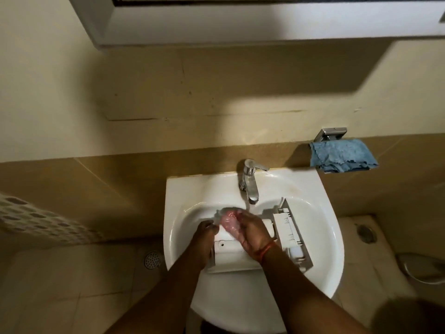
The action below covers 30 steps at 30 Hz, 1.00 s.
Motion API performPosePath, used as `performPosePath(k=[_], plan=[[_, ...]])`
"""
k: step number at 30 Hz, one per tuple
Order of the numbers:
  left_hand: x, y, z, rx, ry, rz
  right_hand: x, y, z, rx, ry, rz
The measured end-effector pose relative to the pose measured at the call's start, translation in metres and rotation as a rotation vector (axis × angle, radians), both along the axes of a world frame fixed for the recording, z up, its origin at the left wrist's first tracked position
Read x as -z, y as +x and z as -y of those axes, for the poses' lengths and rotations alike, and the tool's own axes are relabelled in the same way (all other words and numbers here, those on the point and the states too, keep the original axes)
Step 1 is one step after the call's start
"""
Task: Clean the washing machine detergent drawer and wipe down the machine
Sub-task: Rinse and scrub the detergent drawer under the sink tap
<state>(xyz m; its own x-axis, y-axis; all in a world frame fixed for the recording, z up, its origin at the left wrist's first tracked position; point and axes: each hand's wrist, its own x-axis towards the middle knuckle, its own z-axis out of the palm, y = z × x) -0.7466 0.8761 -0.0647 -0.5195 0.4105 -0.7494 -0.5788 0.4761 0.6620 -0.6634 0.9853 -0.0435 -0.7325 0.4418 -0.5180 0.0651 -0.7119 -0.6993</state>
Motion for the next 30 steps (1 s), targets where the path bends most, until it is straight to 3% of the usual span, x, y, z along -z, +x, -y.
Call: performPosePath(k=[4,6,8,10,12,15,20,27,30], plan=[[0.002,-0.001,-0.003,-0.184,0.203,0.079,-0.008,0.021,0.019,-0.622,1.352,0.17],[-0.004,-0.005,-0.009,-0.239,0.137,0.035,0.007,0.044,0.013,-0.679,1.895,0.449],[-0.009,-0.007,-0.016,-0.253,0.075,-0.001,0.013,0.06,0.007,-0.566,1.935,0.766],[-0.013,-0.008,-0.019,-0.31,0.12,-0.019,0.012,0.053,0.015,-0.497,1.854,0.921],[-0.011,-0.005,-0.02,-0.353,0.159,-0.028,0.005,0.032,0.033,-0.517,1.799,0.898],[-0.009,0.003,-0.013,-0.386,0.176,-0.026,0.002,0.023,0.027,-0.599,1.889,0.667],[-0.01,0.002,-0.014,-0.32,0.129,-0.165,0.008,0.029,-0.003,-0.498,1.888,0.909],[-0.014,0.001,-0.008,-0.354,0.209,-0.181,0.002,-0.007,0.01,-0.574,1.916,0.566],[-0.015,0.001,-0.012,-0.359,0.231,-0.185,0.001,0.022,-0.017,-0.56,1.912,0.742]])
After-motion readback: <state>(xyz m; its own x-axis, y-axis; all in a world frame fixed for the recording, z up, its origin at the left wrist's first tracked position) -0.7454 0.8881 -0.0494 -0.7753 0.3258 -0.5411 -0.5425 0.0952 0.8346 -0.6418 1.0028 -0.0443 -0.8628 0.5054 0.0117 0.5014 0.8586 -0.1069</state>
